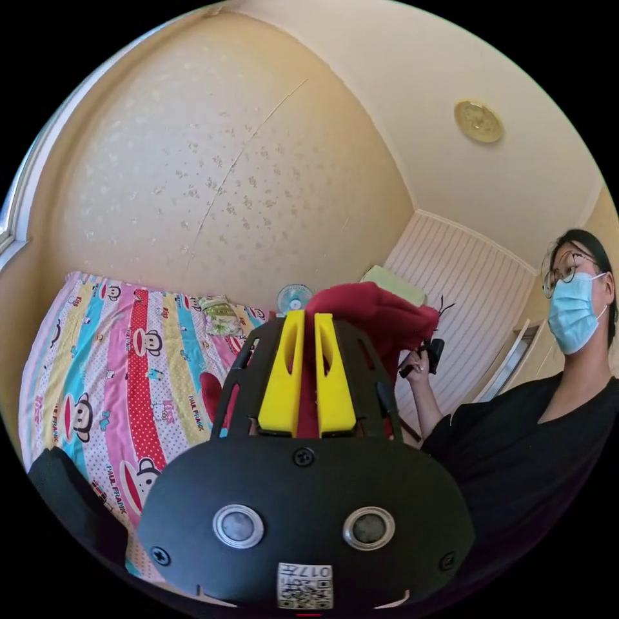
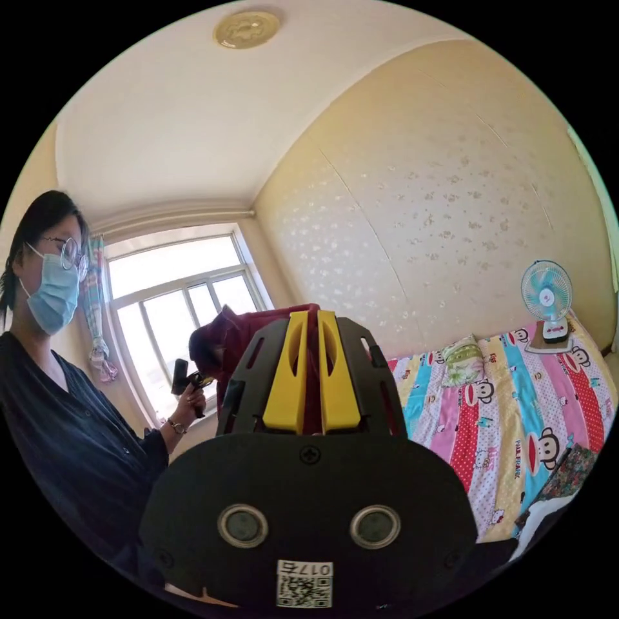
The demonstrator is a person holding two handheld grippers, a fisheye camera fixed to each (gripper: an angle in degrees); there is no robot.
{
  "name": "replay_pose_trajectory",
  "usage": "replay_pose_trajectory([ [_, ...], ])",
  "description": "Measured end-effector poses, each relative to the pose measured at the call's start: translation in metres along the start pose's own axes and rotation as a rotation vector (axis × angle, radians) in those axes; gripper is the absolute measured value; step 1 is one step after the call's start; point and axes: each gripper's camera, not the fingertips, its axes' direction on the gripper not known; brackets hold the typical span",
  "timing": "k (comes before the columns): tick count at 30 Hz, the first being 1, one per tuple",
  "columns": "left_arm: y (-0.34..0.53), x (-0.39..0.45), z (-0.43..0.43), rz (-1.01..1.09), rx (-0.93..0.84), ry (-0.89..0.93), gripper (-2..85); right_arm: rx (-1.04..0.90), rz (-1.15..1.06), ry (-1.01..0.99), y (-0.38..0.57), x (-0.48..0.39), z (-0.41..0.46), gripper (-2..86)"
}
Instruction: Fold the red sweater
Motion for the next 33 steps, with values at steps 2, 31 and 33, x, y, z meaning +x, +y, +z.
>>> replay_pose_trajectory([
  [2, 0.011, -0.001, -0.018, -0.021, 0.014, 0.028, 2.3, 0.029, 0.006, -0.048, 0.01, -0.006, -0.004, 2.8],
  [31, 0.095, -0.333, 0.161, -0.577, -0.538, -0.294, 8.6, -0.84, 0.487, 0.444, 0.228, 0.34, 0.277, 5.6],
  [33, 0.137, -0.337, 0.163, -0.625, -0.625, -0.304, 9.0, -0.948, 0.5, 0.429, 0.274, 0.335, 0.264, 7.0],
])
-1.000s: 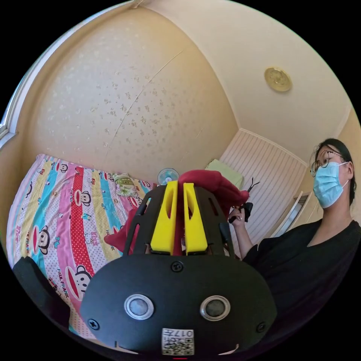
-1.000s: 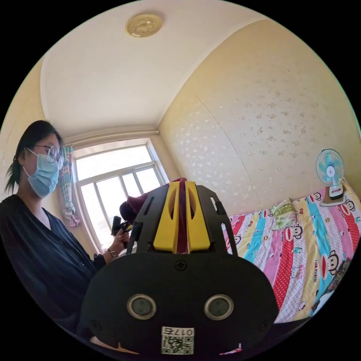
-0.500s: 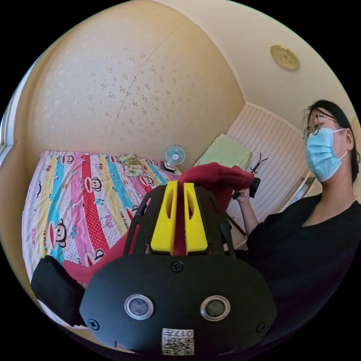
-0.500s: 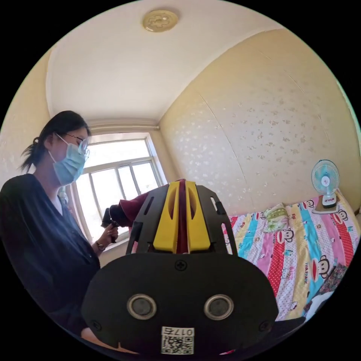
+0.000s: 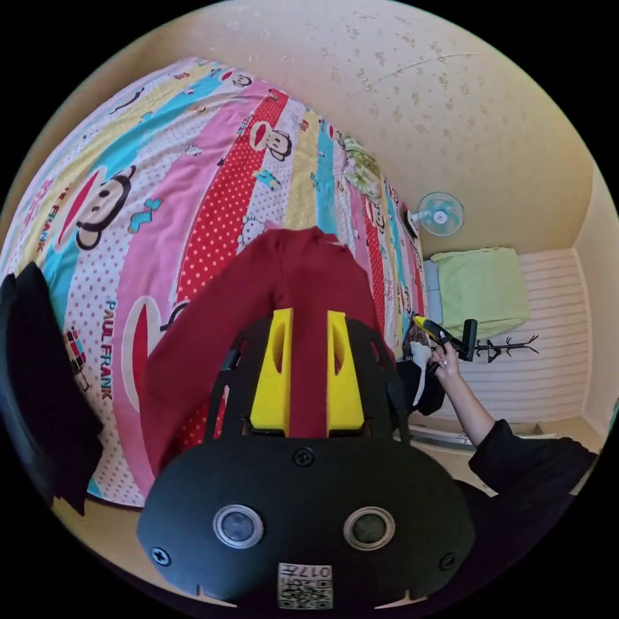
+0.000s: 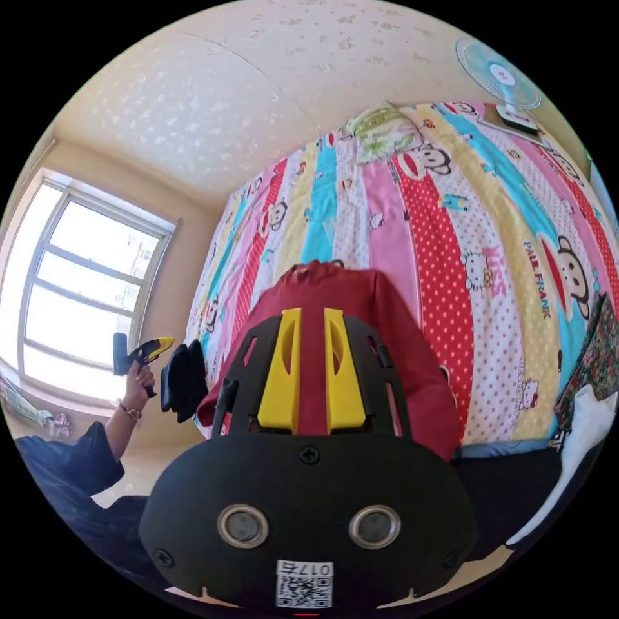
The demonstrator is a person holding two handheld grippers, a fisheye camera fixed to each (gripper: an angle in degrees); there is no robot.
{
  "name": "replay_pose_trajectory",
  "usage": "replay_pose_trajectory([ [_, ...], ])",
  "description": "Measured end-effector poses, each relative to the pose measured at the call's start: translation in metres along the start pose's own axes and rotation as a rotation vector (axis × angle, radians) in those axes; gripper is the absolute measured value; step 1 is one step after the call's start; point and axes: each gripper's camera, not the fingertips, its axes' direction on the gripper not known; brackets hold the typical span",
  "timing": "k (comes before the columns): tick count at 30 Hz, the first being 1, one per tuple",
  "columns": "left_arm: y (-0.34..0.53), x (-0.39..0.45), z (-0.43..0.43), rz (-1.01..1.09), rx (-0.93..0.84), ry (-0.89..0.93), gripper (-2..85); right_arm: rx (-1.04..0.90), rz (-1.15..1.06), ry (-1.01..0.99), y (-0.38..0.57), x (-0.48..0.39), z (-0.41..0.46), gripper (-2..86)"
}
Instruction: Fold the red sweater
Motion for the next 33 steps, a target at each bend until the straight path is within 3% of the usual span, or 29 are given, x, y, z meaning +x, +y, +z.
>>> replay_pose_trajectory([
  [6, 0.091, -0.058, 0.079, -0.242, -0.302, -0.017, 12.5, -0.34, 0.147, 0.207, 0.142, 0.047, 0.066, 10.3],
  [9, 0.113, -0.069, 0.117, -0.288, -0.475, 0.001, 11.3, -0.517, 0.206, 0.21, 0.188, 0.064, 0.092, 11.0],
  [12, 0.114, -0.072, 0.136, -0.279, -0.638, -0.049, 1.6, -0.557, 0.156, 0.246, 0.188, 0.063, 0.094, 6.8],
  [15, 0.096, -0.074, 0.115, -0.314, -0.684, 0.045, -0.3, -0.589, 0.161, 0.192, 0.161, 0.061, 0.07, 4.7],
  [17, 0.088, -0.066, 0.091, -0.264, -0.73, -0.074, -0.7, -0.62, 0.112, 0.228, 0.155, 0.056, 0.056, 4.5],
  [21, 0.085, -0.075, 0.058, -0.382, -0.646, -0.153, -0.8, -0.699, 0.19, 0.125, 0.154, 0.078, 0.049, 6.3],
  [25, 0.09, -0.091, 0.028, -0.494, -0.513, -0.006, 0.1, -0.317, 0.498, 0.157, 0.14, 0.116, -0.008, 11.6],
  [27, 0.095, -0.095, 0.019, -0.532, -0.466, 0.019, 0.4, -0.231, 0.552, 0.157, 0.13, 0.132, -0.011, 12.5],
  [33, 0.099, -0.092, 0.006, -0.618, -0.39, 0.091, 0.3, -0.446, 0.391, 0.348, 0.064, 0.153, 0.021, 5.5],
])
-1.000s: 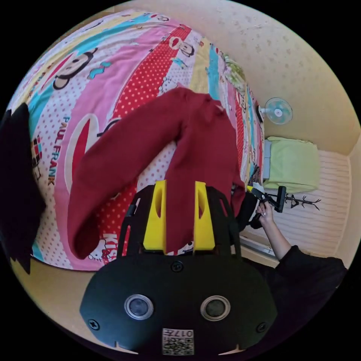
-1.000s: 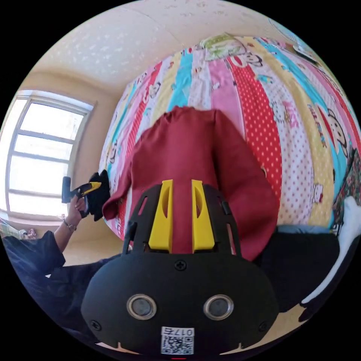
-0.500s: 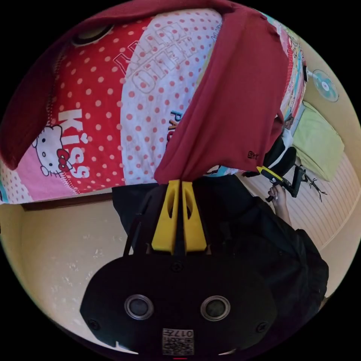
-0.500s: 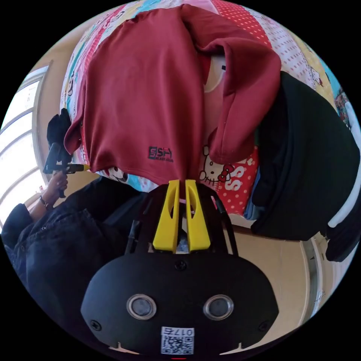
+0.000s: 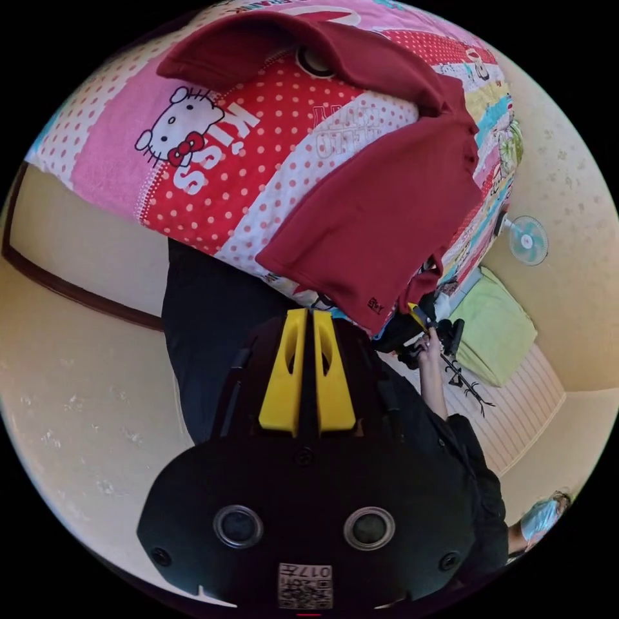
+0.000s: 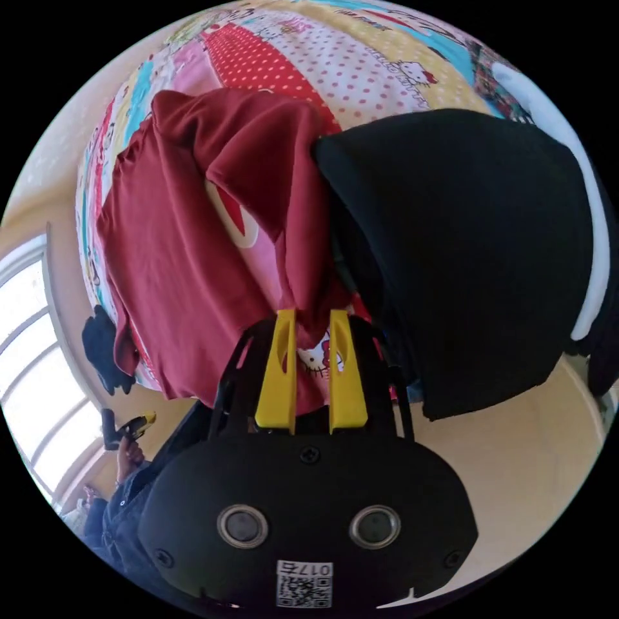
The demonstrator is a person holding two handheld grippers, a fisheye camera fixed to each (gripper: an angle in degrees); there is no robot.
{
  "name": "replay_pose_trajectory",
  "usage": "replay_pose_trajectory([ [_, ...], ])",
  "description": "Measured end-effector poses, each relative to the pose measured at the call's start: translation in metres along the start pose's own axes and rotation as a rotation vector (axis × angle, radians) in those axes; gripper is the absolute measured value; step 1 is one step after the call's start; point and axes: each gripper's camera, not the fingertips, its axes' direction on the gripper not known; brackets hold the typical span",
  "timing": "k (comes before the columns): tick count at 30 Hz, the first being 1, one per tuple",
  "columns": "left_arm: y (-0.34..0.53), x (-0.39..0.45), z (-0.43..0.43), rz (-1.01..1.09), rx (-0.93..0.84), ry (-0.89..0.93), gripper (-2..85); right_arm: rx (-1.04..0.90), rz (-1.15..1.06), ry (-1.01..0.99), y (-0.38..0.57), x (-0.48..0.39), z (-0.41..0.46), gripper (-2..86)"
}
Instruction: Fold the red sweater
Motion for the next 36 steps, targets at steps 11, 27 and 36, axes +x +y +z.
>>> replay_pose_trajectory([
  [11, -0.009, 0.026, 0.02, -0.007, 0.07, 0.094, -0.6, 0.848, -0.411, 0.51, 0.099, 0.044, -0.245, 3.5],
  [27, 0.027, -0.027, -0.001, -0.207, 0.257, 0.372, 0.3, 0.521, 0.504, -0.598, 0.107, 0.332, -0.104, 9.4],
  [36, 0.015, -0.039, -0.046, -0.201, 0.313, 0.419, 4.8, 0.656, 0.77, -1.168, 0.107, 0.375, -0.045, 8.8],
])
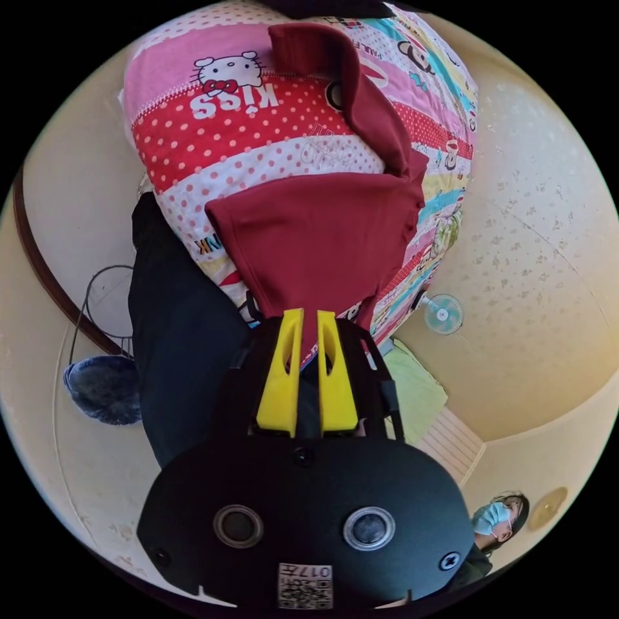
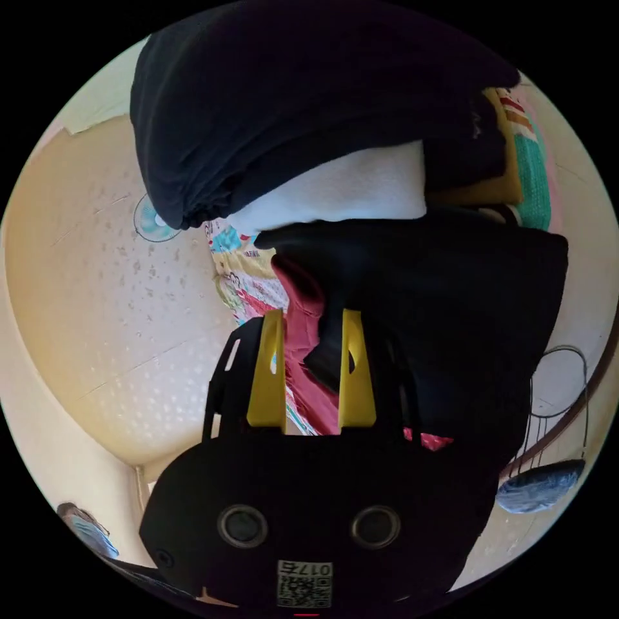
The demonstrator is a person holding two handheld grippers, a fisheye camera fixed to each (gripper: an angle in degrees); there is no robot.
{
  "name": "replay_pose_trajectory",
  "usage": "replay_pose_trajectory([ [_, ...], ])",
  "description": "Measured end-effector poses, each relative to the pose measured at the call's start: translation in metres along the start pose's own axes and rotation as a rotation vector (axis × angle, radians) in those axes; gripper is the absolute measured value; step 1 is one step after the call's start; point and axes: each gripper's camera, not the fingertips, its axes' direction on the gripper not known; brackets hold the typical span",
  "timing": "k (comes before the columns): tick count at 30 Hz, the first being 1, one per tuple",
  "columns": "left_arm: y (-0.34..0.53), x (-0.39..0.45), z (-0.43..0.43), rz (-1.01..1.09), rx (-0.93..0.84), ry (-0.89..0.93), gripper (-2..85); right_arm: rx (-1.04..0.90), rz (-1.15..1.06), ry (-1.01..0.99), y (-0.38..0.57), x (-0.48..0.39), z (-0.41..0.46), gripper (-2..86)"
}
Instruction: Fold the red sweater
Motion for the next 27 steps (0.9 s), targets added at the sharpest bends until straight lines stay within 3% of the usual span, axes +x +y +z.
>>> replay_pose_trajectory([
  [6, -0.027, 0.025, -0.02, 0.079, -0.031, -0.02, 6.2, -0.063, -0.219, -0.242, -0.022, -0.089, 0.001, 3.8],
  [10, -0.044, 0.035, -0.035, 0.142, -0.048, 0.014, 6.9, -0.034, -0.367, -0.016, -0.042, -0.118, -0.003, 3.4],
  [13, -0.052, 0.029, -0.049, 0.143, -0.056, 0.068, 7.9, -0.033, -0.226, 0.315, -0.059, -0.087, 0.009, 3.3],
  [17, -0.056, 0.006, -0.086, 0.102, -0.025, 0.132, 8.1, -0.002, -0.26, 0.11, -0.041, -0.108, 0.021, 3.2],
  [23, -0.066, -0.026, -0.144, 0.089, 0.02, 0.216, 8.7, -0.175, -0.752, -0.022, 0.062, -0.255, 0.142, 3.0],
  [27, -0.08, -0.032, -0.171, 0.094, 0.074, 0.335, 9.3, -0.455, -1.035, -0.068, 0.182, -0.296, 0.288, 2.8],
])
